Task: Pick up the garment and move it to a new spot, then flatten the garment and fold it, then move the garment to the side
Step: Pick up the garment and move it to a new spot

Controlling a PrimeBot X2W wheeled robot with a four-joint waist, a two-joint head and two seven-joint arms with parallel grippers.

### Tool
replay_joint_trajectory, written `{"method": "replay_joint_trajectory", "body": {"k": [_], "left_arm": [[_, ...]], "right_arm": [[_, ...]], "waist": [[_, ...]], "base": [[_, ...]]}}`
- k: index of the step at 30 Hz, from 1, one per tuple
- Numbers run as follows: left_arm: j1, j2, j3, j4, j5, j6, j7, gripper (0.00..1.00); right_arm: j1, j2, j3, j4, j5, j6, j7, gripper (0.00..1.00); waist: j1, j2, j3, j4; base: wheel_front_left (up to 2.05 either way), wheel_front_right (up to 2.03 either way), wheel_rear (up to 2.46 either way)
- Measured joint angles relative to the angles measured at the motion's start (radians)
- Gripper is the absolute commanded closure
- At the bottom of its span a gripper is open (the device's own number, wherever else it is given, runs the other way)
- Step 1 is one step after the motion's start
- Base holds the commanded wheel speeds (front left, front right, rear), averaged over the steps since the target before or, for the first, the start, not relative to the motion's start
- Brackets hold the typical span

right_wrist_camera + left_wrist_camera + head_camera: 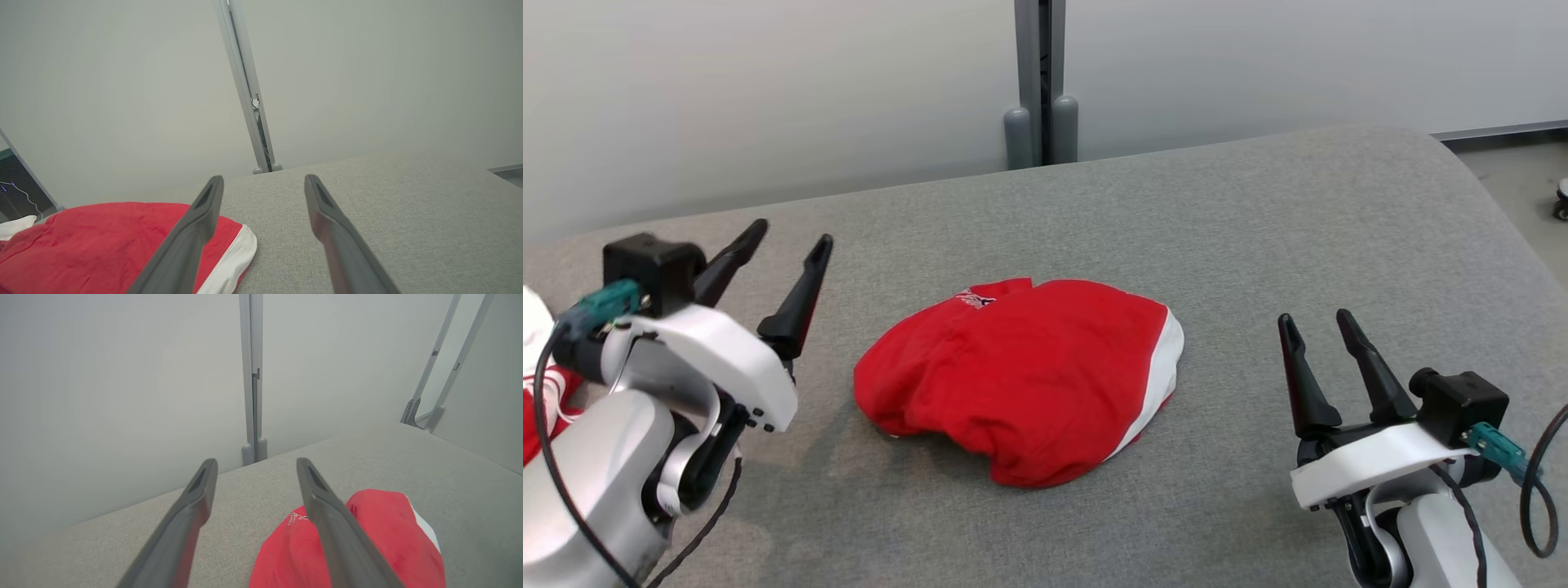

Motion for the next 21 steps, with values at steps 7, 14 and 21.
{"method": "replay_joint_trajectory", "body": {"k": [7,14,21], "left_arm": [[0.117,0.018,0.057,-0.085,0.025,0.118,-0.147,0.0],[0.246,0.016,0.127,-0.123,0.023,0.195,-0.235,0.0],[0.38,-0.066,0.266,-0.151,0.087,0.235,-0.251,0.0]], "right_arm": [[0.003,-0.004,-0.013,-0.028,0.002,0.0,0.0,0.0],[0.007,-0.005,-0.029,-0.067,0.008,0.0,0.0,0.0],[0.035,-0.01,-0.033,-0.119,-0.002,0.0,0.0,0.0]], "waist": [[0.0,0.0,0.016,0.027],[0.0,0.0,0.02,0.044],[0.0,0.0,0.011,0.067]], "base": [[0.0,0.0,0.0],[0.0,0.0,0.0],[0.0,0.0,0.0]]}}
